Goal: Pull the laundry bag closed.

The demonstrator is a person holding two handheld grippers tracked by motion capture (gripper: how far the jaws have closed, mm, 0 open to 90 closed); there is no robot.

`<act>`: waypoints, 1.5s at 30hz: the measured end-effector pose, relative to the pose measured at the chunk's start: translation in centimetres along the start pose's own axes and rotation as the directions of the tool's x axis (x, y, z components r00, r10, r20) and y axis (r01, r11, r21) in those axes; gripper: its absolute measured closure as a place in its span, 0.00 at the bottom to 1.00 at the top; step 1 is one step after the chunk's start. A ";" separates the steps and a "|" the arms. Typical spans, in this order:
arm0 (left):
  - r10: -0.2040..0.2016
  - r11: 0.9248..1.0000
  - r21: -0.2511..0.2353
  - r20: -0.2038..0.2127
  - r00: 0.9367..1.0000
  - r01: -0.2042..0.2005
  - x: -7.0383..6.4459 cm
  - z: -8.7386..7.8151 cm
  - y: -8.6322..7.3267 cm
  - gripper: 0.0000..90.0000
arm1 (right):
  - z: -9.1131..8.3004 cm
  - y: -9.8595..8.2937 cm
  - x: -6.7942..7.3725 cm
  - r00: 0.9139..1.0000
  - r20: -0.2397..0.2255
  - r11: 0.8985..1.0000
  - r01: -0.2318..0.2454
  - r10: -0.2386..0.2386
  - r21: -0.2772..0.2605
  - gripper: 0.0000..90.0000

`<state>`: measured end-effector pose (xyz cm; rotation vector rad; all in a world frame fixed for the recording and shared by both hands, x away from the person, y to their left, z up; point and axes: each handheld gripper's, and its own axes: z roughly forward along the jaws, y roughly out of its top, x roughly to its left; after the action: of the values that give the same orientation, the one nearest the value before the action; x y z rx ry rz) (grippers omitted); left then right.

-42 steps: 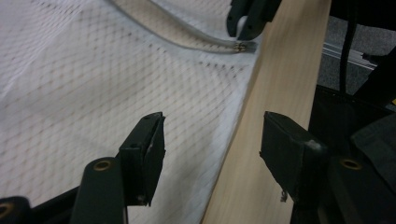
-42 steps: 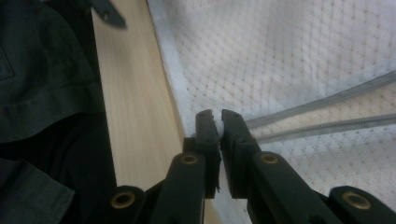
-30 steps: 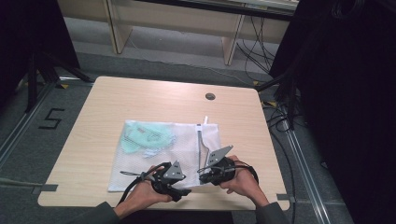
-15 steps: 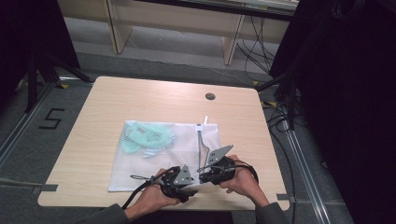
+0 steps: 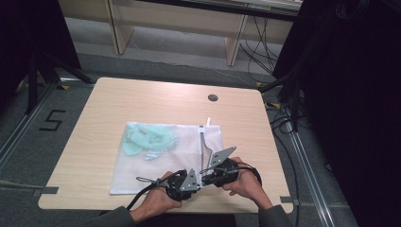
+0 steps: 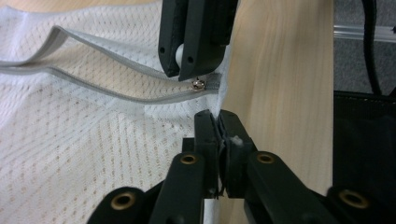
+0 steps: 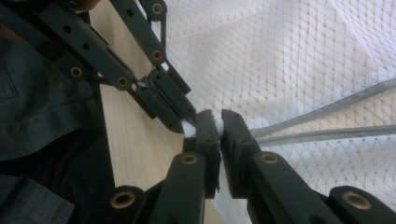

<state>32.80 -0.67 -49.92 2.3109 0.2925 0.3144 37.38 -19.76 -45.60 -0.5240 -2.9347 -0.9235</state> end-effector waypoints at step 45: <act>0.017 0.999 0.032 0.071 0.997 -0.019 0.2 -0.4 -0.3 0.99 | 2.2 -0.2 -2.7 0.999 0.010 0.999 0.051 -0.051 -0.002 0.96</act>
<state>32.87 -0.18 -49.85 2.3522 0.2431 0.2379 40.00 -19.53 -47.83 -0.4579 -2.9694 -0.9323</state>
